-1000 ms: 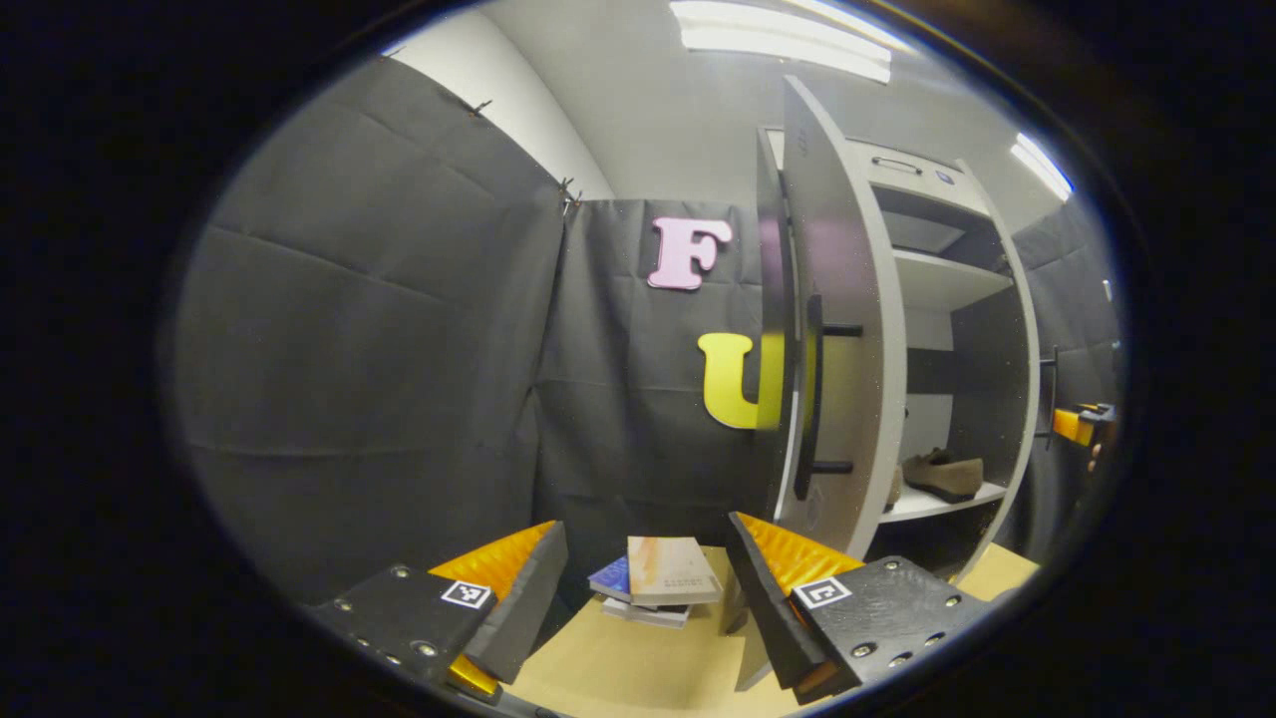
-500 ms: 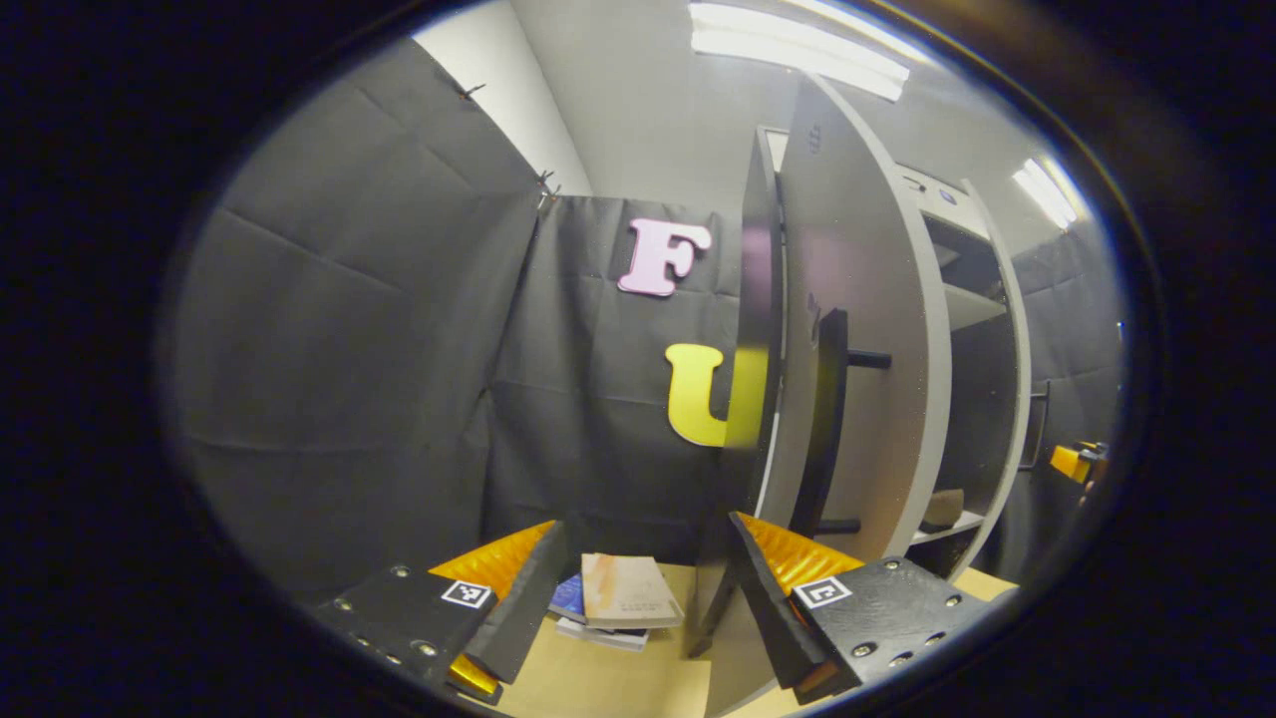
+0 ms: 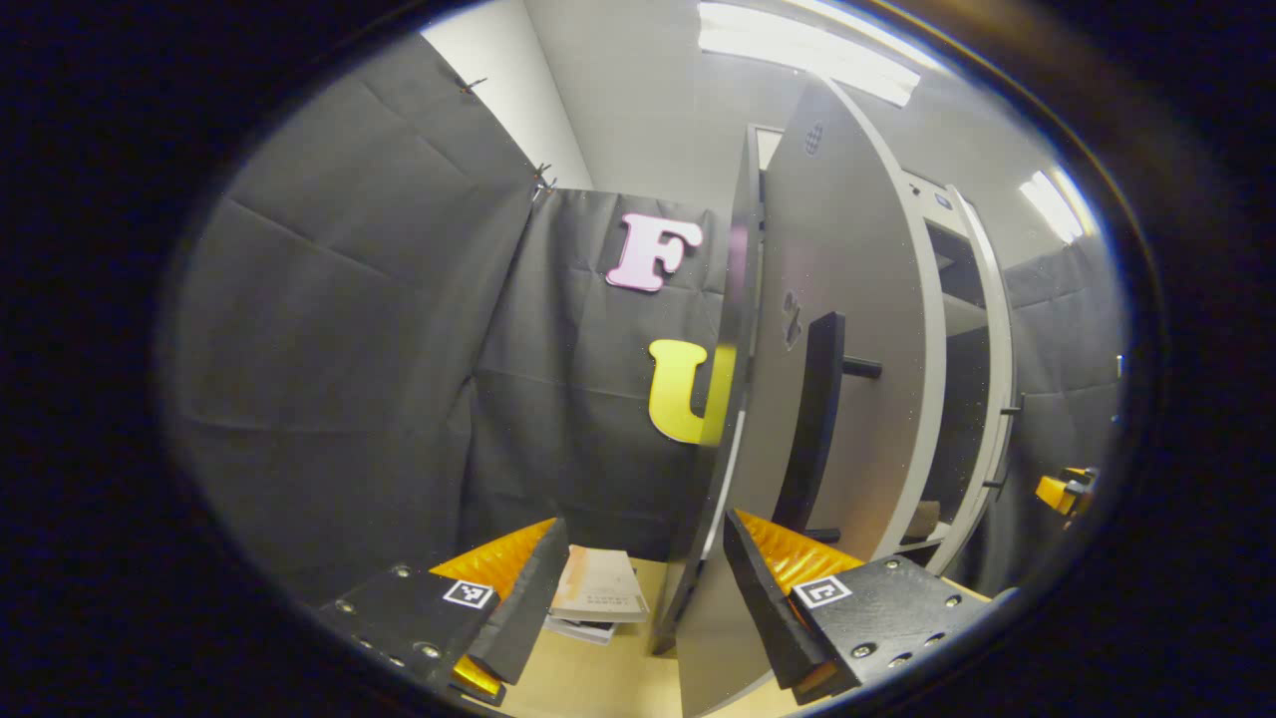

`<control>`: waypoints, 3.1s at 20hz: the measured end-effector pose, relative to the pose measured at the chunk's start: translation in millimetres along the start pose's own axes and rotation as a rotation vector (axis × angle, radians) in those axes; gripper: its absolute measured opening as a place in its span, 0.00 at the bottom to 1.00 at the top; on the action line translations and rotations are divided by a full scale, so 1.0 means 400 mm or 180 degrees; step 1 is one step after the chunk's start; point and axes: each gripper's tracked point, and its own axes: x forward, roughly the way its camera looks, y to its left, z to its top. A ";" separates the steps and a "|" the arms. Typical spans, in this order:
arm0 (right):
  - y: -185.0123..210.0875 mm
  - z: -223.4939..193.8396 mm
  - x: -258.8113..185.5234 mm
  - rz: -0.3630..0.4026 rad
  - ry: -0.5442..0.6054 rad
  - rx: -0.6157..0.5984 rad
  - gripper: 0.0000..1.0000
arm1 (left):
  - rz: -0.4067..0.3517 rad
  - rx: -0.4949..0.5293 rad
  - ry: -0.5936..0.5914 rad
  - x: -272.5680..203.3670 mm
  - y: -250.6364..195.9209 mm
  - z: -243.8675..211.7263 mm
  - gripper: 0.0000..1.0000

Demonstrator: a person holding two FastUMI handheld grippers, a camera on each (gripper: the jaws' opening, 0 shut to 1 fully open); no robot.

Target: Grab one shoe with the right hand and put it into the shoe cabinet, grab the other shoe with the left hand and put it into the shoe cabinet; then close the right door with the right hand and the left door with the left hand.

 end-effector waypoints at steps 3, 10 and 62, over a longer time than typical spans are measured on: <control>-0.043 -0.016 0.002 0.0006 0.0044 0.0059 0.97 | -0.0061 0.0130 -0.0010 -0.003 -0.076 -0.002 0.92; -0.181 -0.057 -0.040 -0.0147 0.0160 0.0155 0.96 | -0.0237 0.0176 0.0011 0.030 -0.244 -0.038 0.87; -0.168 0.023 -0.387 0.0415 -0.0273 0.0046 0.97 | 0.0202 0.0801 -0.0098 -0.458 -0.271 -0.011 0.96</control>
